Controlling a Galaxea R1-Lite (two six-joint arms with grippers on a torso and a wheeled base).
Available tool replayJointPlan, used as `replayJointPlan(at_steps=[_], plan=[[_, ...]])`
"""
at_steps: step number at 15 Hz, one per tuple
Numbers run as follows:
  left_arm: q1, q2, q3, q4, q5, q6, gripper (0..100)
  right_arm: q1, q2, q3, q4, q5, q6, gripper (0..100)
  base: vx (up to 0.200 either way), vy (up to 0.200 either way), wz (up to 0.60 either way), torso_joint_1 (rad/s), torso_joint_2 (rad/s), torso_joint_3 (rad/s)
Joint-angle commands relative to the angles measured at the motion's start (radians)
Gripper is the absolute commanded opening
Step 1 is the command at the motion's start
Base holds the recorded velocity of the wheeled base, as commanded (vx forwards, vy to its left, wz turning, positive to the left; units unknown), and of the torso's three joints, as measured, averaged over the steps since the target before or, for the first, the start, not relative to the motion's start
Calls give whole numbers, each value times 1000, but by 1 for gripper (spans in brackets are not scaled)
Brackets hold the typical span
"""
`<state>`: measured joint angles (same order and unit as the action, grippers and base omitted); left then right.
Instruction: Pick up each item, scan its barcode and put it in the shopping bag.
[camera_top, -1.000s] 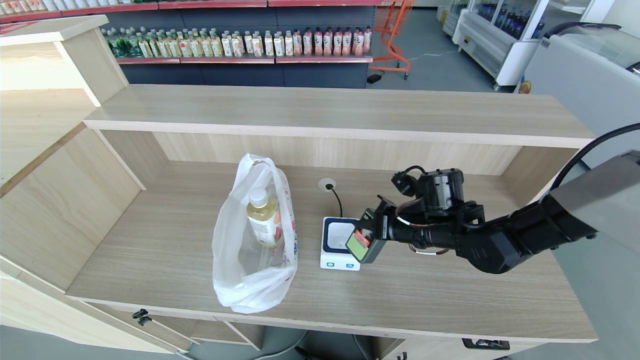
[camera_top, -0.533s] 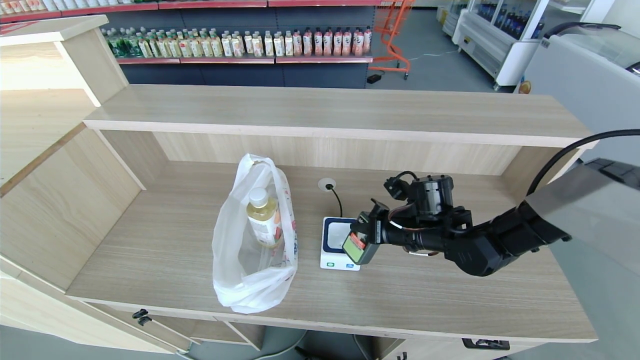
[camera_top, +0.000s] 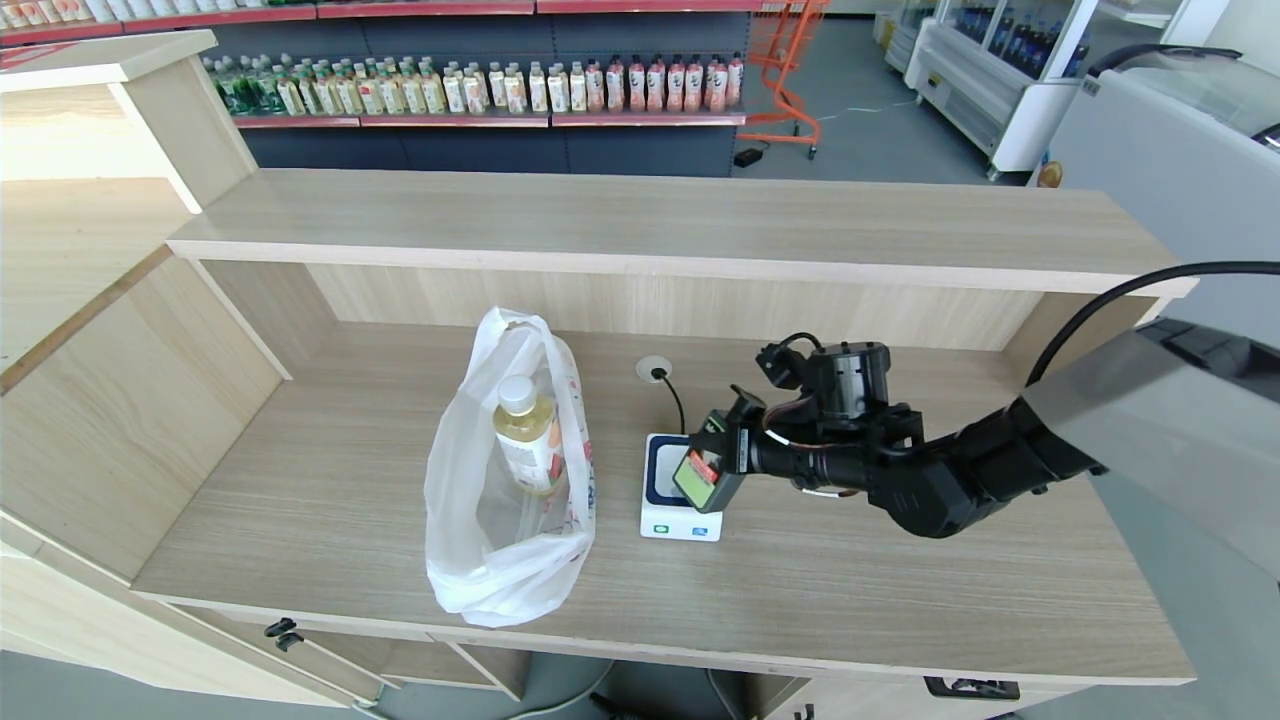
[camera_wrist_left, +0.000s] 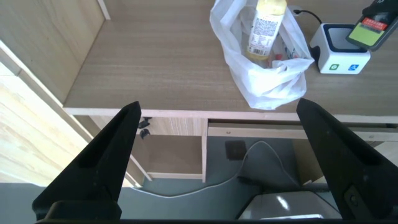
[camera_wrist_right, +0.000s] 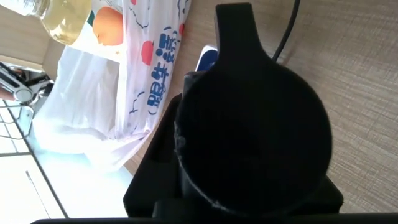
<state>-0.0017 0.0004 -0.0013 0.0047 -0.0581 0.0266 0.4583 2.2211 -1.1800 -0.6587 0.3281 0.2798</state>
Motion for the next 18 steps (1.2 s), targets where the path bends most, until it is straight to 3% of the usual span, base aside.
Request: replayJointPlan(at_steps=[1,6,8,10,12,16,18], plan=[[0,0,0,0,0,1,100,0,11,-3,1,-1,-5,0,0,0,0,0,0,0],[0,0,0,0,0,1,100,0,-181,2,-10,-15,111,0,0,0,0,0,0,0],[0,0,0,0,0,1,100,-4,-330,19,-4,-52,78,0,0,0,0,0,0,0],[0,0,0,0,0,1,100,-40,-486,137,-10,-64,-221,0,0,0,0,0,0,0],[0,0,0,0,0,1,100,-52,-563,244,-28,-107,-352,0,0,0,0,0,0,0],[0,1,1,0,0,1,100,-50,-687,375,-36,-116,-347,0,0,0,0,0,0,0],[0,1,1,0,0,-1,100,-36,-707,388,-30,-115,-231,0,0,200,0,0,5,-2]])
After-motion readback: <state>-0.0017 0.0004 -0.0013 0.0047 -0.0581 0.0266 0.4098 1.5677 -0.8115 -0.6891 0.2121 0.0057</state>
